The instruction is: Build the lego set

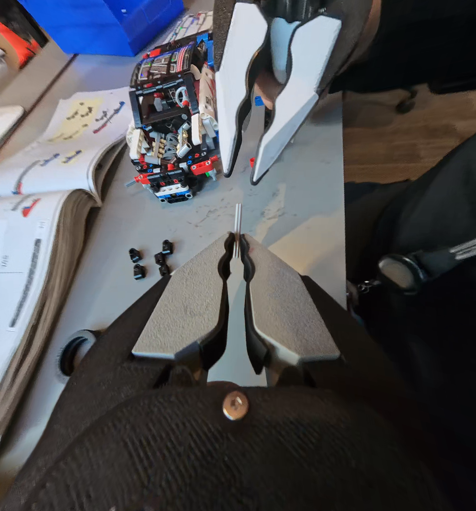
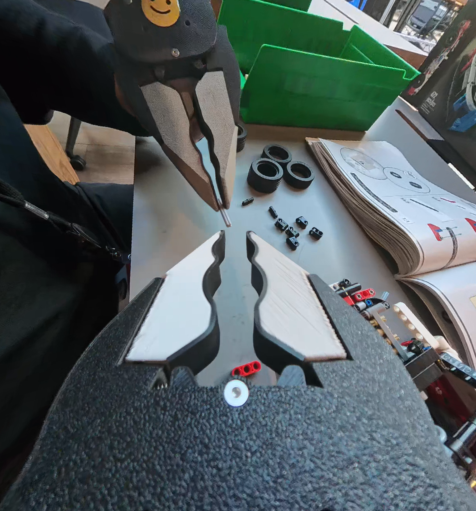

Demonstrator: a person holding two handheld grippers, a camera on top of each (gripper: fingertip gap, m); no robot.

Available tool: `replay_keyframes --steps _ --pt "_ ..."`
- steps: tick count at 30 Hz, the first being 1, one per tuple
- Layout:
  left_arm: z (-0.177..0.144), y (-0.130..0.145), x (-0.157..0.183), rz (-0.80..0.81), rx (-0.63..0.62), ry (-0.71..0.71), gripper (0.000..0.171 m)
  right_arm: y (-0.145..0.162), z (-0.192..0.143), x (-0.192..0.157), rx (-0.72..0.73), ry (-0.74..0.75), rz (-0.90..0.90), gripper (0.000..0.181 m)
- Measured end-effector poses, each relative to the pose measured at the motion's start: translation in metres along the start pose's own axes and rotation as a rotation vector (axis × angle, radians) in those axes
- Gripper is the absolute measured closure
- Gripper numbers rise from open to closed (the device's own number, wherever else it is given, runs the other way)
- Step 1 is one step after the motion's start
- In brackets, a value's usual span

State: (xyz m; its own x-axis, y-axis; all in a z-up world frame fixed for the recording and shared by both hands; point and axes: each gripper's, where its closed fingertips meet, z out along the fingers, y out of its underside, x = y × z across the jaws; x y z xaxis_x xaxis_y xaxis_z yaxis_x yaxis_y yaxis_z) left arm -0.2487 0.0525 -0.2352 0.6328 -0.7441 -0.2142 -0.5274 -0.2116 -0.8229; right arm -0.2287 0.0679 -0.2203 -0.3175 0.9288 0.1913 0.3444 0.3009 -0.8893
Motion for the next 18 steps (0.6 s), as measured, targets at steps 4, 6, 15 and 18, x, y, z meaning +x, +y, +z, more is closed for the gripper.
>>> replay_keyframes --steps 4,6,15,18 --pt "0.001 0.001 0.006 0.058 0.002 -0.019 0.171 -0.001 0.003 -0.003 0.006 -0.014 -0.011 0.168" --pt "0.002 0.003 0.01 0.066 0.005 -0.021 0.171 0.0 0.005 -0.007 0.004 -0.025 -0.021 0.168" --pt "0.009 0.036 0.01 0.081 -0.169 -0.04 0.17 0.023 -0.05 0.009 -0.057 0.125 0.009 0.169" --pt "0.013 0.049 0.011 0.025 -0.242 -0.013 0.17 0.048 -0.106 0.031 -0.154 0.279 -0.008 0.169"
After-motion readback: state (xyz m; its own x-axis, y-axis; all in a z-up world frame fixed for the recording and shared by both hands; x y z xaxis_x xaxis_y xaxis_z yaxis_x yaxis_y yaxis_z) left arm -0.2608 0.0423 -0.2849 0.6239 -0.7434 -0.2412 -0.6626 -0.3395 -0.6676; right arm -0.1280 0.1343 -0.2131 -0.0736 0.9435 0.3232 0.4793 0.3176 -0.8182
